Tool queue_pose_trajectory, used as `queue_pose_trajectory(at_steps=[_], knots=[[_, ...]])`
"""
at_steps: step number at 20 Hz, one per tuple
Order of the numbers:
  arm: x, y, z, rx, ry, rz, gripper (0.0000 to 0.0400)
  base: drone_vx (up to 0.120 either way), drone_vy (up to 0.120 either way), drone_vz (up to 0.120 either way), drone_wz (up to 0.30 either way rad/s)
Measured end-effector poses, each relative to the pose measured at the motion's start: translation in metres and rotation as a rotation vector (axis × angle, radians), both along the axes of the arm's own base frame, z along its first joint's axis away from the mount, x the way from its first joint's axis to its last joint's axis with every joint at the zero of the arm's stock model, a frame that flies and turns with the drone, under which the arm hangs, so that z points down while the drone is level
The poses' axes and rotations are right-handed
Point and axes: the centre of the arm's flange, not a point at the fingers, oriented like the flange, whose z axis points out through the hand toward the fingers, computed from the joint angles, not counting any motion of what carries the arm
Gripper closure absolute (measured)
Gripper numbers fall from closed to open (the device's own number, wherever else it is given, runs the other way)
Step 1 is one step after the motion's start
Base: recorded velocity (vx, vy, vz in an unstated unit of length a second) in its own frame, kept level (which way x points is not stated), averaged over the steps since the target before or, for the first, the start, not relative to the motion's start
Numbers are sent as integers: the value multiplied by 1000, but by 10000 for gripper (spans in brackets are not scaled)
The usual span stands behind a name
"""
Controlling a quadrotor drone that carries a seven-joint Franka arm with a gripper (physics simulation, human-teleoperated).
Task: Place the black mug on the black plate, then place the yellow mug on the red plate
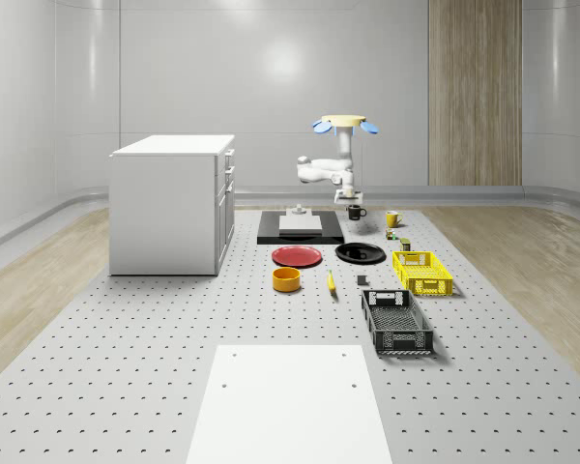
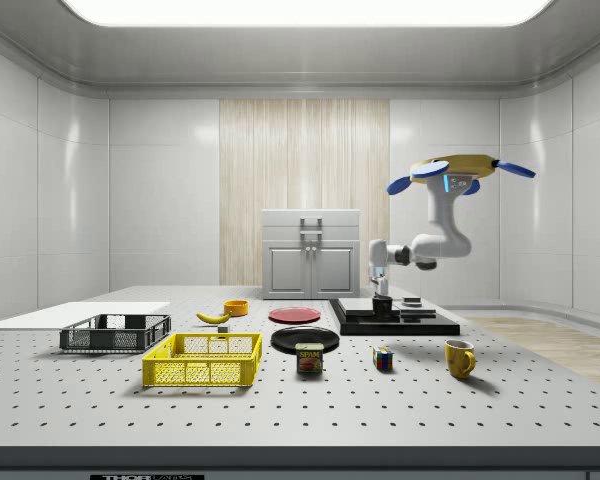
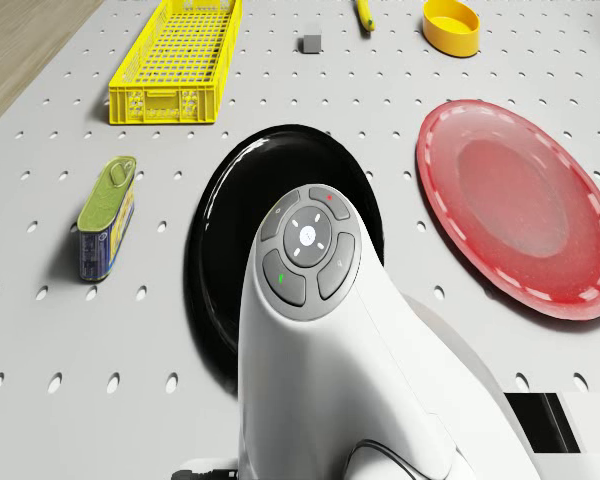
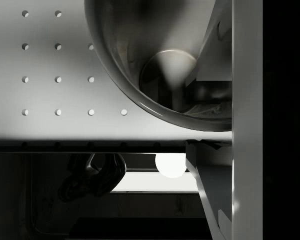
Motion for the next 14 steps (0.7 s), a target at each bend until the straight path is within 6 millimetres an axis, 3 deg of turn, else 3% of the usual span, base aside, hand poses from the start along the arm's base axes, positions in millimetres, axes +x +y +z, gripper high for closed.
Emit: queue_pose_trajectory(at_steps=[14], knots=[[0, 0, 0, 0, 0, 0, 300, 120, 0, 0, 0]])
